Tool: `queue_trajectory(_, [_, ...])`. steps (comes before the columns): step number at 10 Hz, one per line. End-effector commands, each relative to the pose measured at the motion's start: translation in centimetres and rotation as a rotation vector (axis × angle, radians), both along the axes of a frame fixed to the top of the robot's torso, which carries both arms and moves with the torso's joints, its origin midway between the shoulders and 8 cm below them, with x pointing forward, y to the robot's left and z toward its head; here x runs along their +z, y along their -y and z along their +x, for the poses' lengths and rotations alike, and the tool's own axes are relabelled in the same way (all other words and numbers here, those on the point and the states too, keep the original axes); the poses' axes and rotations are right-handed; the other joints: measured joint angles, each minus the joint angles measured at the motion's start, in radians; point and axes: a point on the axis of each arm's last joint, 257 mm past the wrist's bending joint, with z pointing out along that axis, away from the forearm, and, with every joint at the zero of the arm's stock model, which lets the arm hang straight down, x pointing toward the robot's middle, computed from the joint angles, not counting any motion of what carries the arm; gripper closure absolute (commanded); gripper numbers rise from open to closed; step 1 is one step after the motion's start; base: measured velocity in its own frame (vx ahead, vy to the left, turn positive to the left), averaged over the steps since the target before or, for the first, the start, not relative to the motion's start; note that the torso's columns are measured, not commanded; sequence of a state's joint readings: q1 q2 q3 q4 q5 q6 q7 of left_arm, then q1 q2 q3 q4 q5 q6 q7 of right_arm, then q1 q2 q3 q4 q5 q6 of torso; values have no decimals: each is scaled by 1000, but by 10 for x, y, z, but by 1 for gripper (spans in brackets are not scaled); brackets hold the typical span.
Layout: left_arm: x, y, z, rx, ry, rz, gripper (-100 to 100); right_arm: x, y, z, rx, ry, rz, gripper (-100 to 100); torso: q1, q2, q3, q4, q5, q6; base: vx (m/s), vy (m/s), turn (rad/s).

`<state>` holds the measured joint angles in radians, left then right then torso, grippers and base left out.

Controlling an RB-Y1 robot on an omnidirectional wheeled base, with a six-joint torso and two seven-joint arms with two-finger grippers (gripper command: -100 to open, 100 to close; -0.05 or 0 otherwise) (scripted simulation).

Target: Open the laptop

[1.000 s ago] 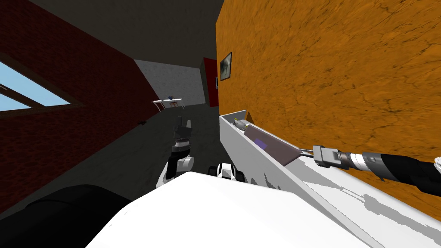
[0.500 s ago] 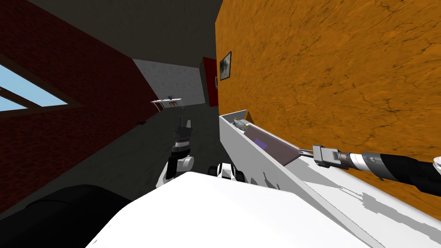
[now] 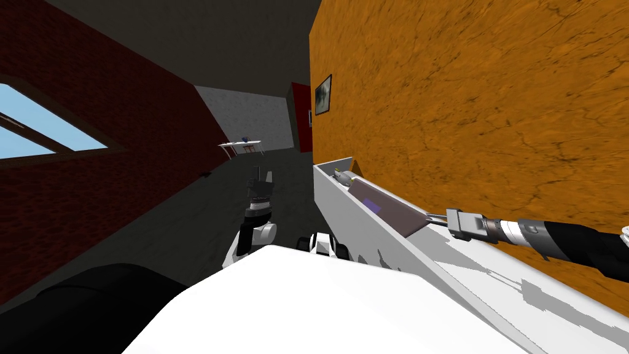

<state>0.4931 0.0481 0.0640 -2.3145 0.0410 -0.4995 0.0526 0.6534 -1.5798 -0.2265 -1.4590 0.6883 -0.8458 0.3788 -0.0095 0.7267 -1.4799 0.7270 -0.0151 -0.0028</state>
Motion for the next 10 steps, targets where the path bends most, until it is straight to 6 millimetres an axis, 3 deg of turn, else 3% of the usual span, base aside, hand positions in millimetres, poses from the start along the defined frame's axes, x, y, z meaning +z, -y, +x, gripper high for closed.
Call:
queue_trajectory(1, [0, 0, 0, 0, 0, 0, 0, -12, -3, -9, 3, -28, 12, 100, 0, 0, 0, 0, 0, -1, -6, -7, 21])
queue_trajectory(5, [0, 0, 0, 0, 0, 0, 0, -15, -8, -14, -11, -43, 42, 100, -1, 1, 0, 1, 0, -2, -3, -3, 10])
queue_trajectory(6, [0, 0, 0, 0, 0, 0, 0, 10, -4, 7, 1, -7, 9, -100, -1, 1, 1, 0, -1, -3, -24, 2, -65])
queue_trajectory(8, [0, 0, 0, 0, 0, 0, 0, 24, -7, 15, 13, -6, 4, -100, 8, 7, 2, 9, 13, 2, -3, 14, -103])
queue_trajectory(10, [0, 0, 0, 0, 0, 0, 0, 44, -12, 27, 31, -6, -3, -100, 12, 12, 5, 11, 16, 3, -1, 13, -70])
